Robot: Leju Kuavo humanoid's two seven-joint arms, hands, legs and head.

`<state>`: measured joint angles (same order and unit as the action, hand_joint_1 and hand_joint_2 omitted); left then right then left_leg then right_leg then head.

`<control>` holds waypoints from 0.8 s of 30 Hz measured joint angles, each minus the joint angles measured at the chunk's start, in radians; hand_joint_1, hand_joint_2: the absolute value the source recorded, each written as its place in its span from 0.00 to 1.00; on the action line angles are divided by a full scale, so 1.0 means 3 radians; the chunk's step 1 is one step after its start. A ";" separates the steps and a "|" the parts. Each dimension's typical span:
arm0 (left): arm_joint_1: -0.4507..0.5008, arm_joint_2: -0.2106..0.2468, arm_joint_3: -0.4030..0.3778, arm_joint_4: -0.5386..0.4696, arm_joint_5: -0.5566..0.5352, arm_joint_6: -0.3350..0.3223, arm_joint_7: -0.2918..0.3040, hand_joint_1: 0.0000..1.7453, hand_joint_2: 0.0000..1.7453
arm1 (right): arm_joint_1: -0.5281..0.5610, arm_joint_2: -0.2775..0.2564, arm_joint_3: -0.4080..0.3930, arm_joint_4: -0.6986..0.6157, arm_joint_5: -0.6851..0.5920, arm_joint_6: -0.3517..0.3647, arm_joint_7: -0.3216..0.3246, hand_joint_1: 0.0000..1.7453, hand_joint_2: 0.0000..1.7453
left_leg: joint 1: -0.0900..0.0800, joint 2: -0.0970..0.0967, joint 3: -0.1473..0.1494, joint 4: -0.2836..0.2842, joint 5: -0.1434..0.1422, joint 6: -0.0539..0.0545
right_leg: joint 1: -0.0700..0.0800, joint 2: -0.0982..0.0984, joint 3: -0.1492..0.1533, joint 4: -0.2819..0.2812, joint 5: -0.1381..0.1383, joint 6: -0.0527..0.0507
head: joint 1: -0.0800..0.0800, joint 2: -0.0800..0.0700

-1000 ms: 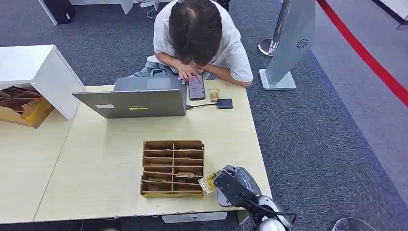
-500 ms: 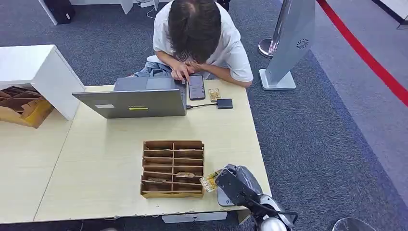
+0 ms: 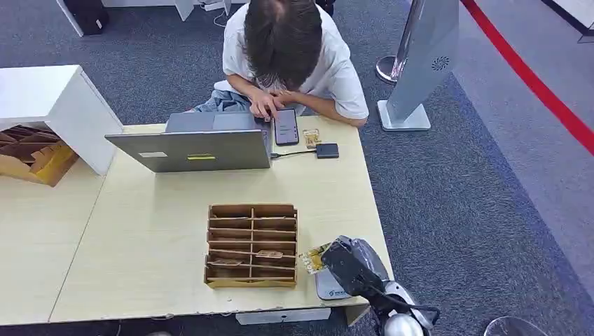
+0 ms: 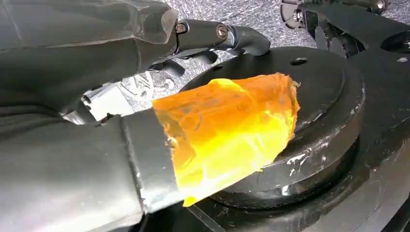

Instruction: Pass the card to the sensor for recognition and then transmit it.

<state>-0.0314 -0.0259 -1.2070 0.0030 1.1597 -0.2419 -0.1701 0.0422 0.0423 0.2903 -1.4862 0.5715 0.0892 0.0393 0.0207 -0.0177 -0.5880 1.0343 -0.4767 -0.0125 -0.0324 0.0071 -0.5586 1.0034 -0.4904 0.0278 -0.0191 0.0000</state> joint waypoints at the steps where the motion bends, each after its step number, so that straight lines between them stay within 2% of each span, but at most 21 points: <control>1: 0.0000 0.0000 0.0000 -0.0001 0.0001 0.0000 0.0000 0.00 0.00 | 0.0000 0.0000 -0.0008 0.0000 0.0000 0.0001 0.0000 1.00 1.00 | 0.0000 0.0000 0.0000 0.0000 0.0000 0.0000 | 0.0000 0.0000 0.0000 0.0000 0.0000 0.0000 | 0.0001 0.0000; 24: 0.0006 -0.0020 0.0000 0.0000 0.0045 0.0029 0.0000 0.00 0.00 | -0.0012 0.0080 -0.0160 0.0088 0.0314 0.0033 0.0111 1.00 1.00 | 0.0000 0.0000 0.0000 0.0000 0.0000 0.0000 | 0.0000 0.0000 0.0000 0.0000 0.0000 0.0000 | 0.0000 0.0000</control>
<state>-0.0296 -0.0320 -1.2070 0.0031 1.1730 -0.2331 -0.1701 0.0387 0.0664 0.2422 -1.4599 0.6657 0.0992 0.0725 0.0207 -0.0178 -0.5879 1.0343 -0.4767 -0.0125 -0.0325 0.0071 -0.5586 1.0034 -0.4904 0.0278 -0.0191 0.0000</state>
